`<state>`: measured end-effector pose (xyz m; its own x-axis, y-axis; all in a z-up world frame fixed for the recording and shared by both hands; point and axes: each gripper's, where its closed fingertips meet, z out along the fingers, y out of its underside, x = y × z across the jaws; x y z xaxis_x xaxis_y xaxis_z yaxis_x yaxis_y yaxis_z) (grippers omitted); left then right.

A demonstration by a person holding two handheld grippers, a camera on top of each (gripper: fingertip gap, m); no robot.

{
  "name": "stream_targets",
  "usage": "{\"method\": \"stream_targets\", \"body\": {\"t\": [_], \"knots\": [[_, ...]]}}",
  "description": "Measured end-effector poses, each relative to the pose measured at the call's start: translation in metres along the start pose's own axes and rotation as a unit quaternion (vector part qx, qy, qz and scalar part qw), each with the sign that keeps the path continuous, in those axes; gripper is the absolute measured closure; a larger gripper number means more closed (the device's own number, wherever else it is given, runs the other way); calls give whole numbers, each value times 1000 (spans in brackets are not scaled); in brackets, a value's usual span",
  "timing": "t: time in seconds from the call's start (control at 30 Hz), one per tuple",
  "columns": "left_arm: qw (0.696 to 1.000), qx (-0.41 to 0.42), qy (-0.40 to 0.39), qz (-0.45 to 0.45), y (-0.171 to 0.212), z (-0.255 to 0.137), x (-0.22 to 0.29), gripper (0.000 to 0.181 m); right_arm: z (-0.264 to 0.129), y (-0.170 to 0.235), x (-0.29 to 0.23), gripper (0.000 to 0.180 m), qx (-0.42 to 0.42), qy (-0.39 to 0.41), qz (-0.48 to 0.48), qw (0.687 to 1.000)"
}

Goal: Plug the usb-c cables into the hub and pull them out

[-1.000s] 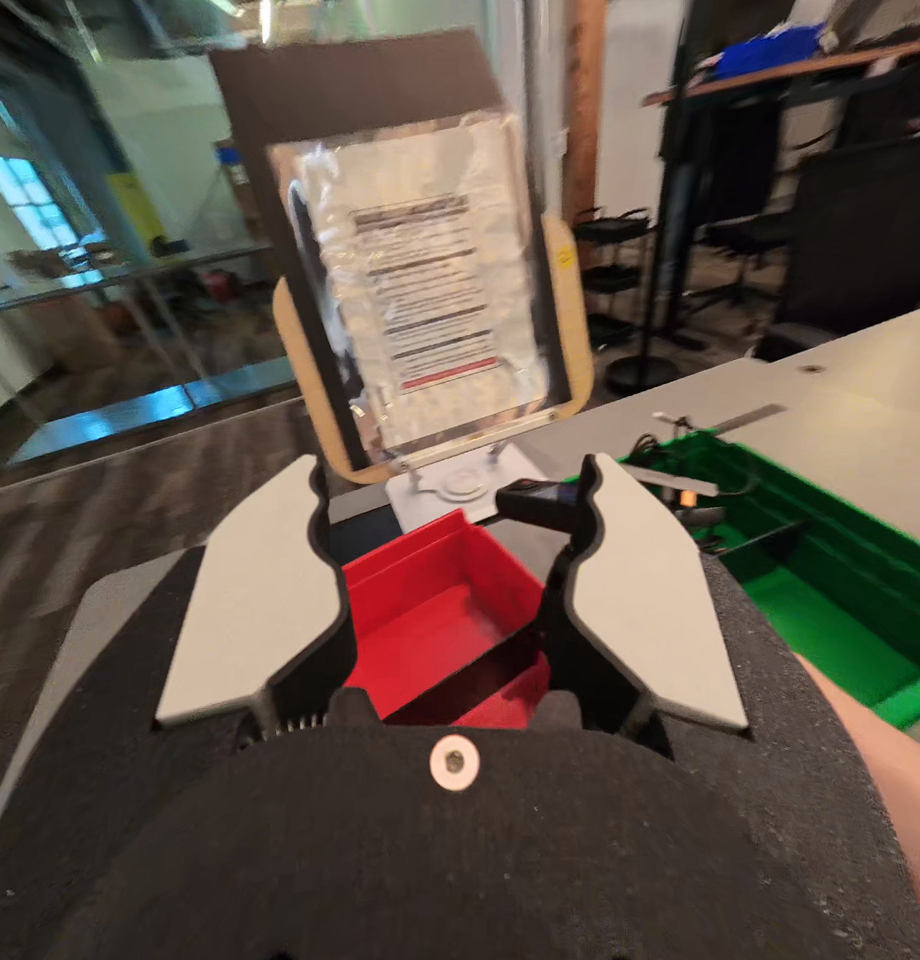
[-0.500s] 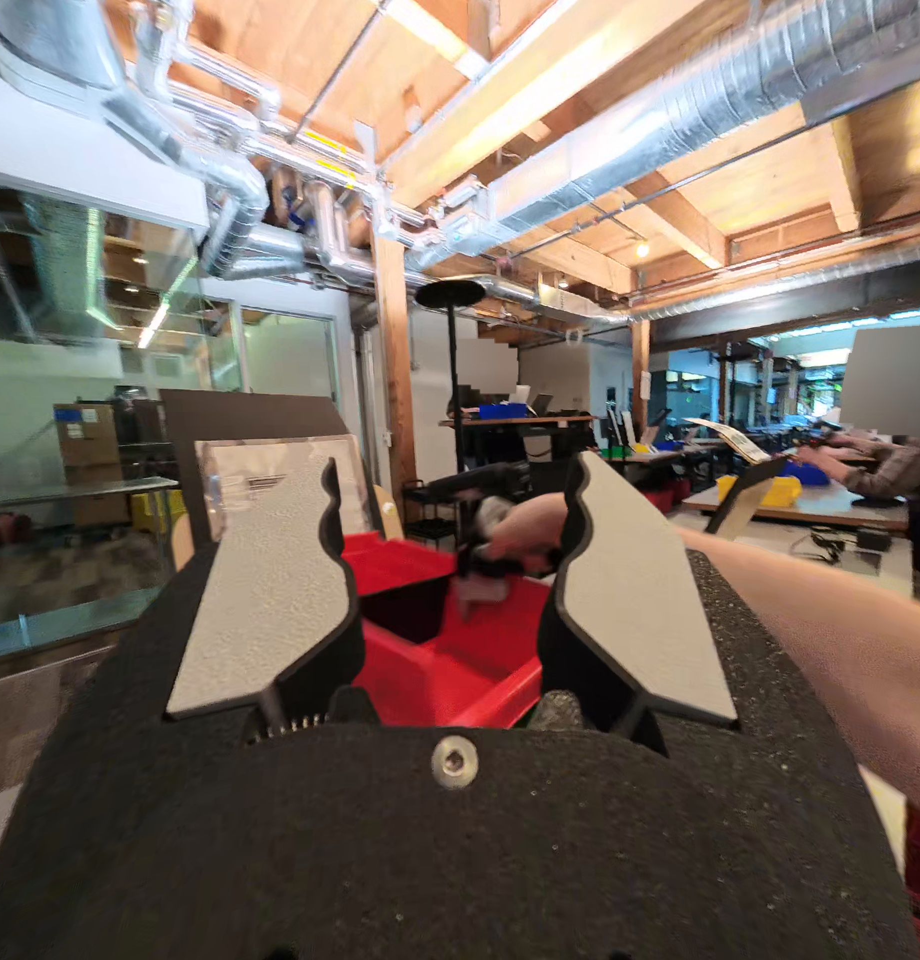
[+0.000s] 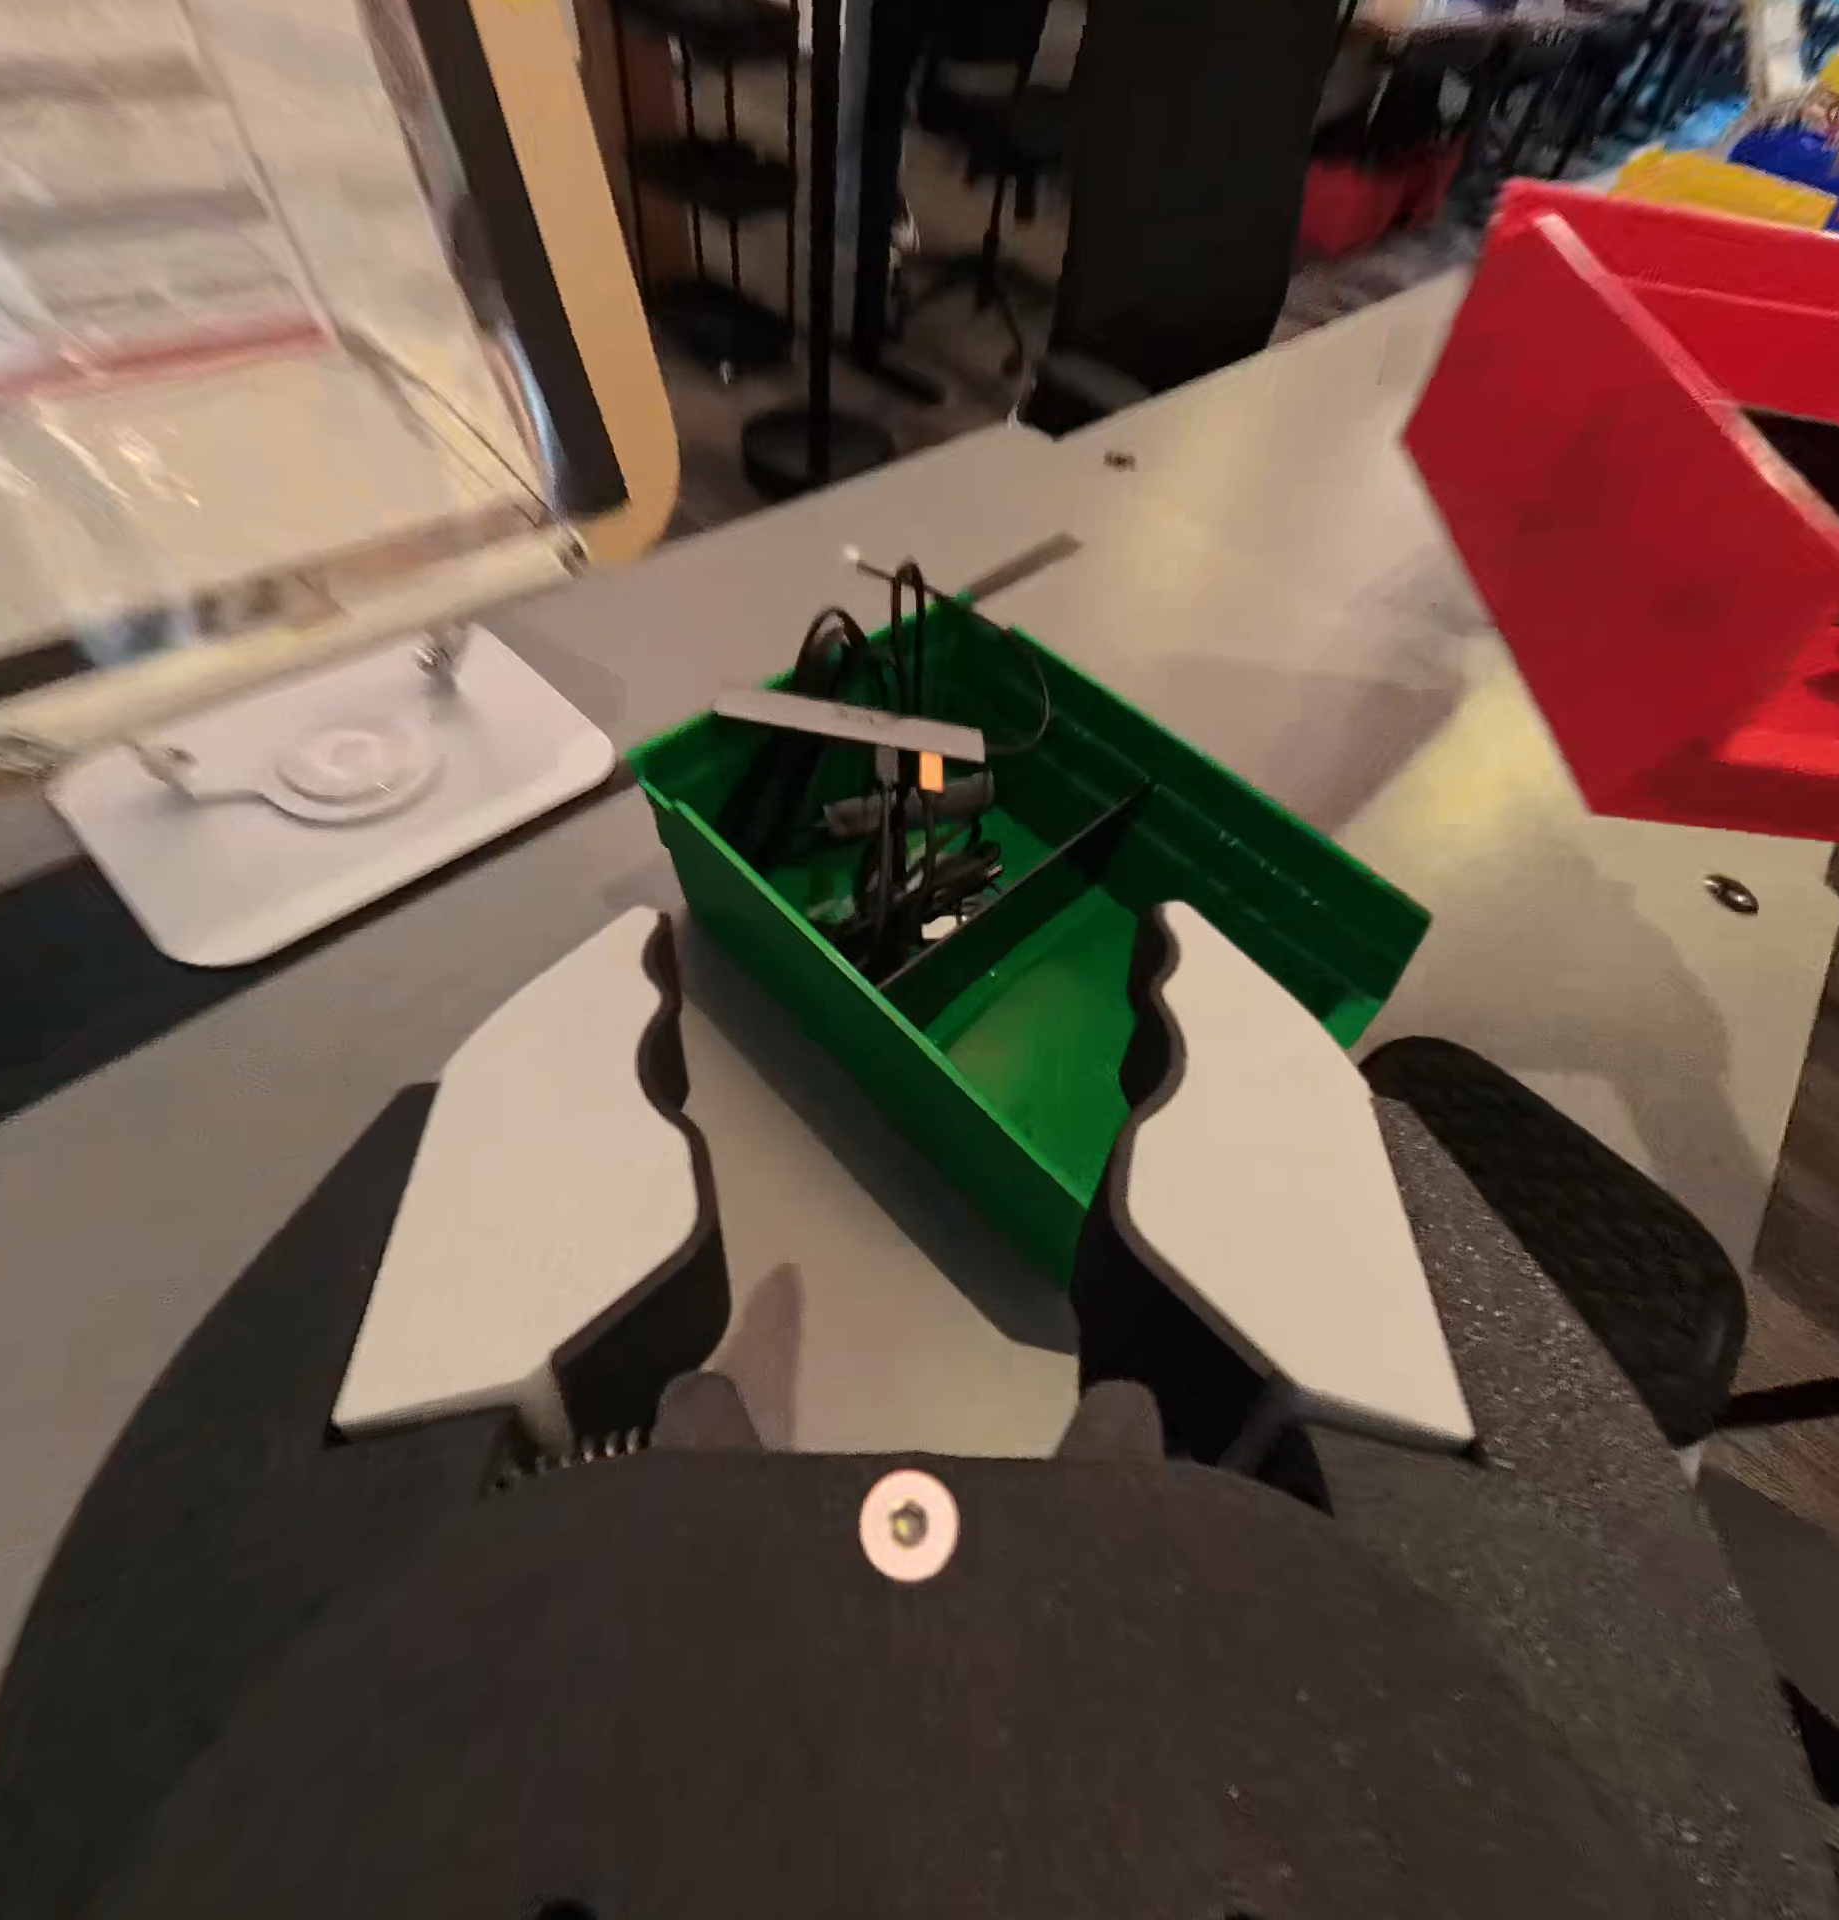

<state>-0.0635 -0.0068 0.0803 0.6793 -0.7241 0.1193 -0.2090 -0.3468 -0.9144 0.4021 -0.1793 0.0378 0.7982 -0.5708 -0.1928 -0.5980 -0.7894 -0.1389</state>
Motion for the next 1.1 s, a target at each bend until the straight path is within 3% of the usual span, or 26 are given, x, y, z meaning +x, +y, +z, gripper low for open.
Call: {"method": "stream_targets", "body": {"t": [0.13, 0.33, 0.43, 0.47, 0.7, 0.93, 1.1], "knots": [[991, -127, 19, -23, 63, 76, -1, 90, 29, 29, 63, 173, -27, -19, 59, 998], [972, -233, 19, 14, 117, 108, 12, 99, 64, 56, 114, 173, -59, -3, 77, 995], [961, -261, -43, 84, 123, 105, -5, 120, 75, 61, 119, 173, -75, 6, 56, 996], [959, -256, -65, 107, 121, 104, -13, 115, 77, 62, 119, 173, -80, 10, 44, 996], [959, -274, 0, 72, 126, 97, -21, 167, 76, 48, 95, 173, -73, 24, -24, 997], [956, -289, 25, -35, 130, 67, -80, 171, 84, 34, 65, 173, -63, 22, -73, 995], [954, -294, 4, -62, 137, 37, -124, 173, 106, 32, 44, 173, -78, 14, -97, 992]]}}
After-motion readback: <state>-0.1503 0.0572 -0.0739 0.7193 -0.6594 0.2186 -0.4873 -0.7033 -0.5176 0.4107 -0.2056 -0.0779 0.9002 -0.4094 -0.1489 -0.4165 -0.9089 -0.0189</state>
